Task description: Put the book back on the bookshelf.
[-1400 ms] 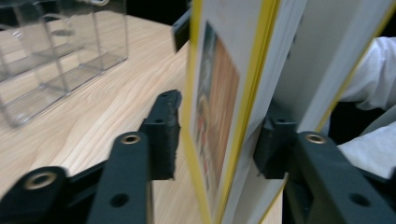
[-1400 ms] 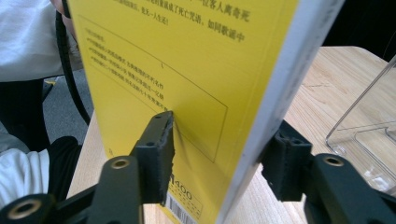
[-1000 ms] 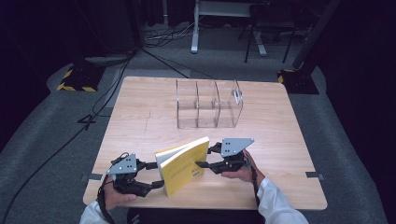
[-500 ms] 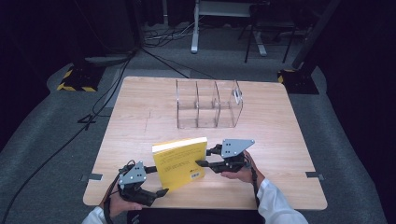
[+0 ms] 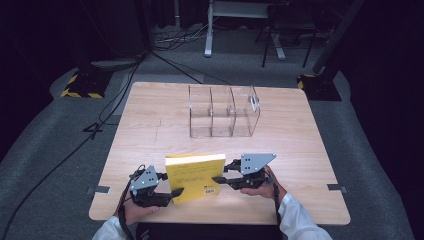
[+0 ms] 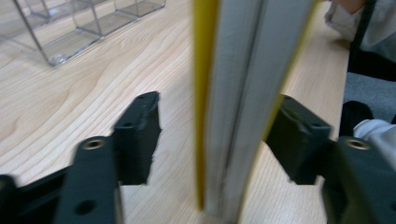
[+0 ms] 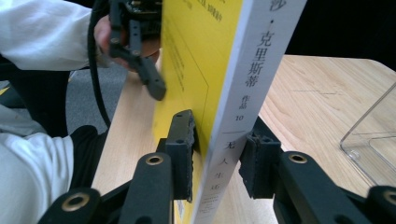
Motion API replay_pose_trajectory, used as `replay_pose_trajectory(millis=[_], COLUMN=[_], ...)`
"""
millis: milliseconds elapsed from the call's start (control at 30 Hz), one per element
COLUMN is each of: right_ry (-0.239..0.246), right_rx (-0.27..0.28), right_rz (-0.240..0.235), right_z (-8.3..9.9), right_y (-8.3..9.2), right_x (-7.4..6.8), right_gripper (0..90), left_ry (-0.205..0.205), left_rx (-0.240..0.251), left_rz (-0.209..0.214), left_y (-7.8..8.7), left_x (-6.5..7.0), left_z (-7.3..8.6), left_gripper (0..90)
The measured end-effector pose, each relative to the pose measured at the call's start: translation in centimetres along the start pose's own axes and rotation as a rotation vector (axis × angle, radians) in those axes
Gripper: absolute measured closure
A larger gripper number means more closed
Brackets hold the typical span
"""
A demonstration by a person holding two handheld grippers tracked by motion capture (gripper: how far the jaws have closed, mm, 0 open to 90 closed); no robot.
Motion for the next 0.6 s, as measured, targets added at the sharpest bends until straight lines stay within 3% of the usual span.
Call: replay_pose_trajectory(millis=[33,133,367,600], right_ry=[-0.002,0.003,0.016,0.032], right_rx=[0.003,0.005,-0.019,-0.031], right_rz=[-0.008,-0.024,-0.039,-0.026], right_z=[0.0,0.1,0.5,0.5], right_y=[0.1,0.3,0.3,0.2], right_x=[-0.1,-0.4,-1.1,-1.5], right_gripper=[69.4,69.6,67.3,69.4], left_ry=[-0.015,-0.021,-0.022,-0.044], left_rx=[0.003,0.000,0.002,-0.006], left_rz=[0.004,0.017,0.063,0.098], left_y=[-0.1,-0.4,-0.8,-2.5], left_x=[0.1,-0.1,0.0,0.5], left_z=[-0.2,-0.4,-0.5,-1.0], left_gripper=[53.8,60.0,63.4,63.4])
Point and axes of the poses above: each handheld gripper's, and its own axes: y roughly backward along the jaws, z roughly out of its underside, x roughly to its right, the point moved 3 cm from there along -y, roughly forward along the jaws, and after that the axes turned 13 degrees about x, right-handed, at the moved point
